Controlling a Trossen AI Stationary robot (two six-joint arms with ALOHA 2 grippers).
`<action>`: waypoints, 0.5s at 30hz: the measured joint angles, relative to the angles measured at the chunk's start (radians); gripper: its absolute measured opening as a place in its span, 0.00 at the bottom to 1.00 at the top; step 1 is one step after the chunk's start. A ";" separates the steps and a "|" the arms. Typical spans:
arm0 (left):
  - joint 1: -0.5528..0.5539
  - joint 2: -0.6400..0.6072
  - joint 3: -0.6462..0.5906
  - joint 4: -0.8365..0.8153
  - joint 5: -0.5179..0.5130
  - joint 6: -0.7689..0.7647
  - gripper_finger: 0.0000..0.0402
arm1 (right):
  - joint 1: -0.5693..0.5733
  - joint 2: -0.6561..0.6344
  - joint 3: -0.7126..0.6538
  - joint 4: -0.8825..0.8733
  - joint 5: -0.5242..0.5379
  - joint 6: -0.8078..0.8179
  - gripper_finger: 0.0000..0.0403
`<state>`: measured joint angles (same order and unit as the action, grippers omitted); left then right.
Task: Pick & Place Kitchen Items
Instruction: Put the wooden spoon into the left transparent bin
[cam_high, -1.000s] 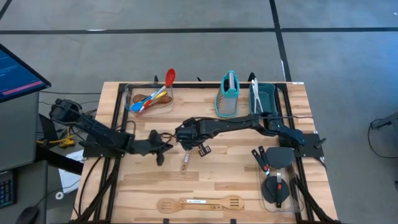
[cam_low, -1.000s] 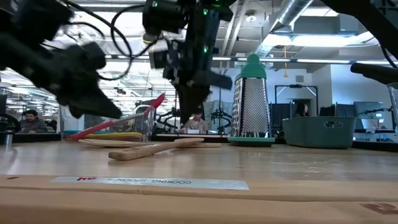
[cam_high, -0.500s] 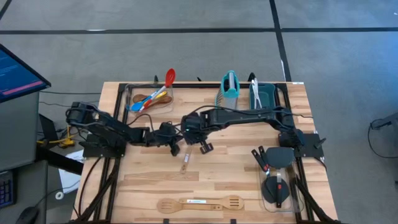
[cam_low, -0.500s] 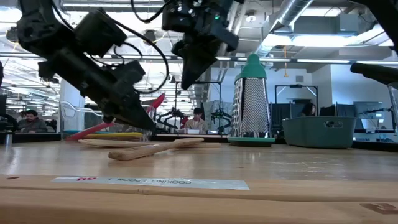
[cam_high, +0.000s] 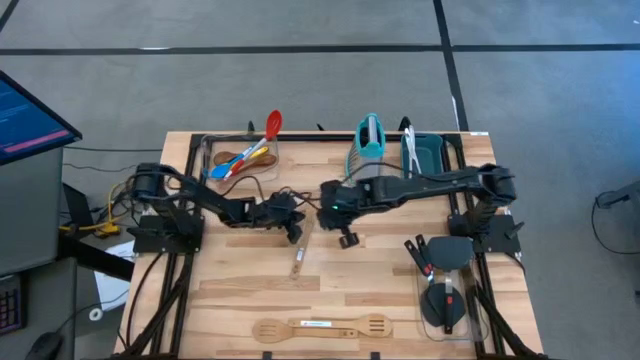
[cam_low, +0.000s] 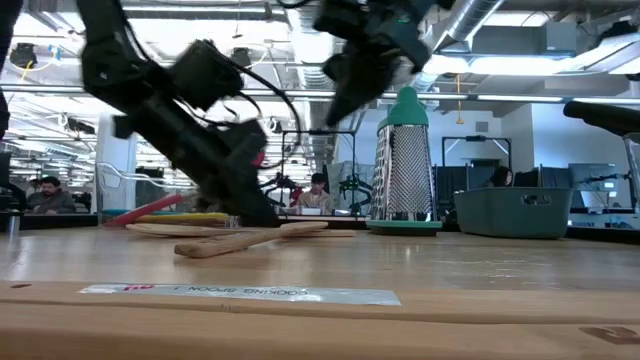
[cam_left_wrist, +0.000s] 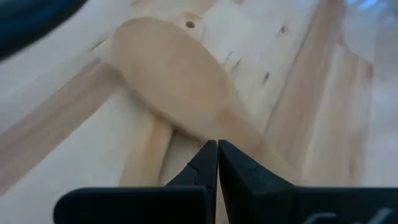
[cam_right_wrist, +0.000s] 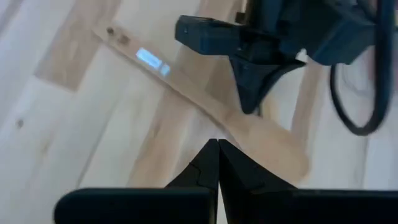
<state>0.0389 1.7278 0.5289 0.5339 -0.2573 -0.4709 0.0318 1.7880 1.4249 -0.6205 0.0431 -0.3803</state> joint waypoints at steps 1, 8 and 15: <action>0.005 0.016 0.013 0.005 0.014 0.000 0.00 | 0.003 -0.018 -0.023 0.006 0.014 0.007 0.00; 0.015 0.113 0.115 0.006 0.048 0.021 0.00 | 0.014 -0.158 -0.178 0.094 0.068 0.045 0.00; 0.015 0.112 0.158 -0.010 0.071 0.054 0.00 | 0.005 -0.228 -0.282 0.161 0.062 0.103 0.00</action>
<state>0.0540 1.8396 0.6874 0.5237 -0.1859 -0.4171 0.0371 1.5598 1.1426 -0.4596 0.1056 -0.2774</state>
